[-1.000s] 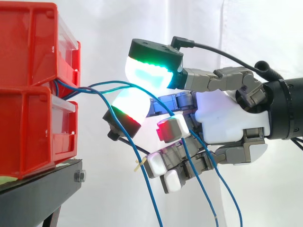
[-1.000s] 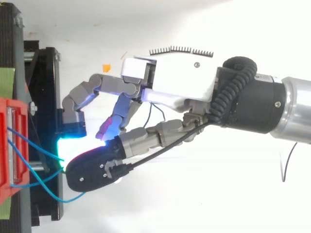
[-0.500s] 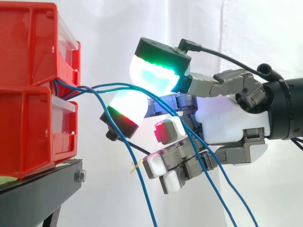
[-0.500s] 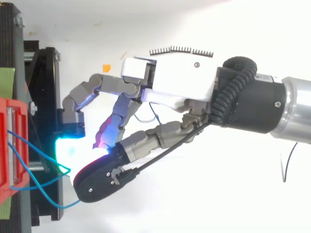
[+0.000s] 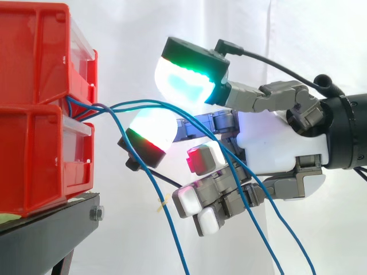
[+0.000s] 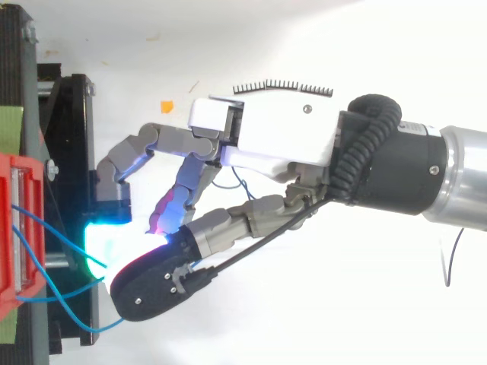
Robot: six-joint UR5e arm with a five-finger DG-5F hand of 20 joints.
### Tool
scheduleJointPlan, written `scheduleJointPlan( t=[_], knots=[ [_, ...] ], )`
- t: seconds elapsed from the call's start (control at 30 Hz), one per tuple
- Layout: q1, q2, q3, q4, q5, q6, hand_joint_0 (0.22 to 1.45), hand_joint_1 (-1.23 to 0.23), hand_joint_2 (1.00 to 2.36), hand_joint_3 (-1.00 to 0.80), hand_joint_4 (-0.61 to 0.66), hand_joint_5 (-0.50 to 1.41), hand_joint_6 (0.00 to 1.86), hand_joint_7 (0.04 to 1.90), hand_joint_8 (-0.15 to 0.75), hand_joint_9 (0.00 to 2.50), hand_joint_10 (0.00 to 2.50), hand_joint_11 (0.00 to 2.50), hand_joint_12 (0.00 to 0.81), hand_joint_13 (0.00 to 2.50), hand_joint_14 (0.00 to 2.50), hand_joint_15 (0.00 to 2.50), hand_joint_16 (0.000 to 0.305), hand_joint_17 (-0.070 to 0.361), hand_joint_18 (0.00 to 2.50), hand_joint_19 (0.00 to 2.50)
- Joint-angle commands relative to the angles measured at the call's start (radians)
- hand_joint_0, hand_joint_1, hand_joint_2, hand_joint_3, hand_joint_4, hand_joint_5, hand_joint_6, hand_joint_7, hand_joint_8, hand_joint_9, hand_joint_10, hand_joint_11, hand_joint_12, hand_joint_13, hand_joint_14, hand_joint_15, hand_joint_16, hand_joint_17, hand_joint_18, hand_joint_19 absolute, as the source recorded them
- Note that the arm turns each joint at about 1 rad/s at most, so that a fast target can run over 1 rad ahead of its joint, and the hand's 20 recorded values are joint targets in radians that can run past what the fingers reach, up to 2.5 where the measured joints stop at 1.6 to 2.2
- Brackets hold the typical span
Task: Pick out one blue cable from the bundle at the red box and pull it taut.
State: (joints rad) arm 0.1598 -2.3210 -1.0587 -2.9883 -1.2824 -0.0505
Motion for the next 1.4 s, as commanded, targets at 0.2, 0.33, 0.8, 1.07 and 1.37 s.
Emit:
scheduleJointPlan(
  t=[0.2, 0.33, 0.8, 1.07, 1.37],
  knots=[
    [0.004, 0.000, 0.000, 0.000, 0.014, 0.000, 0.42, -0.66, 1.00, -0.50, 0.08, -0.14, 0.86, 0.85, 0.299, 1.29, 0.02, 0.68, 0.406, 1.01, 0.02, 0.58, 0.065, 0.146, 0.85, 0.64],
    [0.006, 0.000, 0.000, -0.001, 0.015, 0.001, 0.44, -0.84, 1.00, -0.50, 0.06, -0.15, 0.87, 0.84, 0.275, 1.26, 0.02, 0.71, 0.378, 0.99, 0.02, 0.58, 0.060, 0.136, 0.81, 0.64],
    [0.006, 0.000, 0.000, 0.000, 0.017, 0.003, 0.59, -0.70, 1.01, -0.29, 0.00, -0.16, 0.88, 0.88, 0.245, 1.27, 0.02, 0.72, 0.341, 0.99, 0.02, 0.60, 0.052, 0.116, 0.75, 0.71],
    [0.004, 0.000, 0.000, -0.001, 0.017, 0.003, 0.58, -0.58, 1.02, -0.22, 0.01, -0.13, 0.85, 0.91, 0.269, 1.30, 0.03, 0.69, 0.365, 1.01, 0.02, 0.59, 0.056, 0.127, 0.77, 0.71],
    [0.004, 0.000, 0.000, -0.001, 0.017, 0.004, 0.58, -0.54, 1.02, -0.20, 0.02, -0.12, 0.84, 0.91, 0.277, 1.33, 0.03, 0.69, 0.369, 1.01, 0.02, 0.59, 0.056, 0.127, 0.78, 0.71]
  ],
)
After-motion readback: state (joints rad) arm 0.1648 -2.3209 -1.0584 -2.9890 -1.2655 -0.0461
